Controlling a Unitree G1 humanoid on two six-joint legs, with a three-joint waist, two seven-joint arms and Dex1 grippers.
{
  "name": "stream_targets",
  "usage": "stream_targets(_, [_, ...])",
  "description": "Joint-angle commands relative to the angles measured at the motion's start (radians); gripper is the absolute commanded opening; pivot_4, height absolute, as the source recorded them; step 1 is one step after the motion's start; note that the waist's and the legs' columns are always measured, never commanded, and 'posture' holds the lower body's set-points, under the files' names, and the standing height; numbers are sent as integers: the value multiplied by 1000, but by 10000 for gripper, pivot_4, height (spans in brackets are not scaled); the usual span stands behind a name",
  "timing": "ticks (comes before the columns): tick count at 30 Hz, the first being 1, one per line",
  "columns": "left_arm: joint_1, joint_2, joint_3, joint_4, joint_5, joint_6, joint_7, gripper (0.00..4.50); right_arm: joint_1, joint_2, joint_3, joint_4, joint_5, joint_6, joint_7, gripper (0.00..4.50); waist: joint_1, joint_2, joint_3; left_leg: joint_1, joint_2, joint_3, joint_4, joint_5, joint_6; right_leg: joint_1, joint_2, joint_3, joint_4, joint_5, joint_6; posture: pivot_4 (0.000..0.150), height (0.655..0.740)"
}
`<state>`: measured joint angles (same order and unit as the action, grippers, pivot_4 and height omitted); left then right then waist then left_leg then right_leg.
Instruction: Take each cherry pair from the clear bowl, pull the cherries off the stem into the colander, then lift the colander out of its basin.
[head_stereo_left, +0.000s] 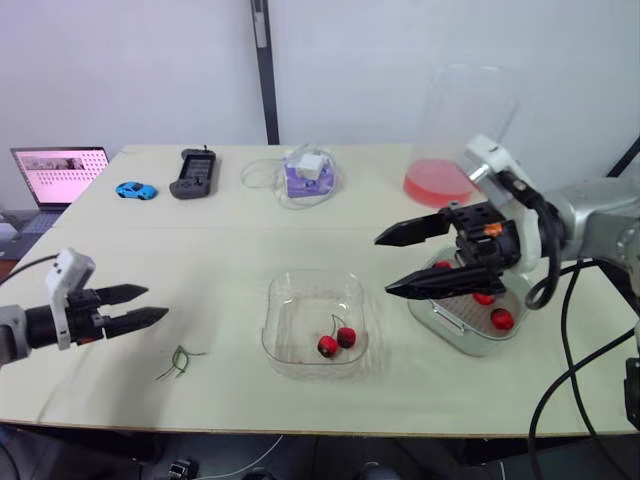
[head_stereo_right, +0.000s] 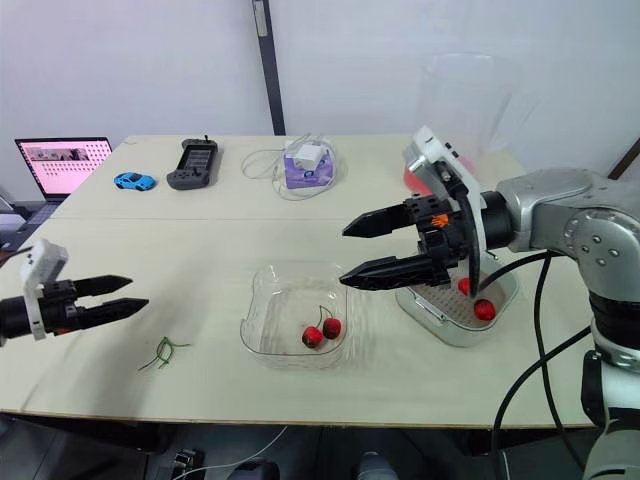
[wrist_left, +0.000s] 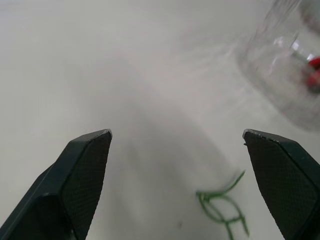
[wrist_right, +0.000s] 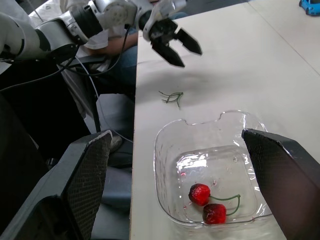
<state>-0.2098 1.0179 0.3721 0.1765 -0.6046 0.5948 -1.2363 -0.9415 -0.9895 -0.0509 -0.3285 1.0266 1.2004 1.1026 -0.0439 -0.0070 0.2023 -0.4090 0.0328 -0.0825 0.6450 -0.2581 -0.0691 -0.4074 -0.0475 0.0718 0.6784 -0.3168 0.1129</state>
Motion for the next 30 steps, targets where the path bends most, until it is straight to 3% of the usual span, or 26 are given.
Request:
stream_targets(1, [13,19,26,-140,-142,103,-109,44477,3,2,13,-46,-50,-42,-40,45000,0,0,0,0,0,0,0,0,0,0,0,0,0,0,0,1500,7332])
stream_targets(8, [-84,-30,-52,-373,-209,85,-127,44477,-35,57,233,-141,-327,-193,-141,45000,0,0,0,0,0,0,1,0,0,0,0,0,2,0,0,1500,7332])
stream_targets(11, [-126,-39,-122,-423,-163,19,-155,44477,-186,46,447,-119,-436,-52,-132,45000,-2,1,0,0,0,1,1,0,0,-1,0,1,2,0,0,1500,7332])
stream_targets(17, [-154,-68,-173,-413,-107,-59,-133,44477,-401,177,668,-62,-439,261,-158,45000,-10,1,0,0,1,0,0,0,-1,-3,2,1,4,0,-1,1500,7332])
stream_targets(30, [-82,-82,-154,-451,-101,-68,-78,44477,-418,390,875,15,-511,352,-301,45000,-2,0,0,-1,0,-1,1,0,-1,-4,1,1,5,0,-1,1500,7332])
